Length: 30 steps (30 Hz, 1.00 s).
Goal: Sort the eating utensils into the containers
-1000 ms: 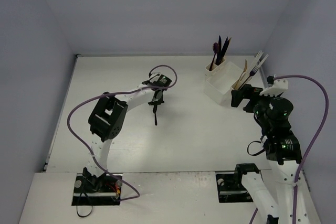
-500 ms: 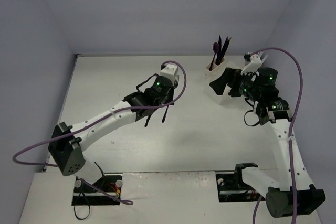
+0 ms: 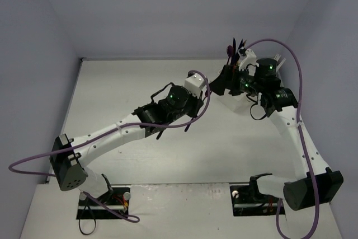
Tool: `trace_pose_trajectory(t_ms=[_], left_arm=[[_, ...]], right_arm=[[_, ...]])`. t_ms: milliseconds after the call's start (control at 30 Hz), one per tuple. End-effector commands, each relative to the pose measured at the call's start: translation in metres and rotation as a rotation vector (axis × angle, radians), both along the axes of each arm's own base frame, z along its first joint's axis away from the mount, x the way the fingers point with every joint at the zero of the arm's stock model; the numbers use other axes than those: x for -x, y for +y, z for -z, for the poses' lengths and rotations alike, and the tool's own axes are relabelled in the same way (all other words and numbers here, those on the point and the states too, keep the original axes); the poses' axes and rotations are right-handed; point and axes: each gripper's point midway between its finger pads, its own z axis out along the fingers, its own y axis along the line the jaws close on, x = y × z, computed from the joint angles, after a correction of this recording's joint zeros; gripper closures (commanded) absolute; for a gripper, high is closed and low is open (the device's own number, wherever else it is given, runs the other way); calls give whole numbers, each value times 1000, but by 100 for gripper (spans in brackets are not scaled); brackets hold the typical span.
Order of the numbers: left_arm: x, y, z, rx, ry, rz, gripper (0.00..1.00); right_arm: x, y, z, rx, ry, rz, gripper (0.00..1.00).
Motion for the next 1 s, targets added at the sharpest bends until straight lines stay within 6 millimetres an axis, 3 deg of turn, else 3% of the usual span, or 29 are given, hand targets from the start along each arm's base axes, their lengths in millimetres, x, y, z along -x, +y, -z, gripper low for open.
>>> trace_pose_trajectory(t_ms=[0,167,300,367,500,633,733,867,967], left_arm=[[1,-19,-67,136,-122,50,100],[0,-23,-73,140,-128,60,100],[-1,-27,-75,138,-132,69,100],[-2,-29,-73,131,-131,72,100],[-3,-32,-67,115,-124,75,100],[-5,-31,-56,84,-102,66,98],[-12,-22,-46,58,-91,11,81],[-19,-2,-25,5,-47,-65,42],[-28,29,-8,-37,4,-154,22]], right_arm=[[-8,10,-28,-35,-88,-38,20],[-9,14,-22,-33,-74,-54,37],[-8,15,-19,-29,-69,-60,60],[-8,14,-18,-26,-72,-60,78],[-10,12,-18,-11,-85,-51,98],[-15,5,-19,21,-110,-13,100],[-21,-5,-22,62,-145,38,100],[-32,-30,-32,153,-225,158,100],[-42,-60,-47,237,-293,292,100]])
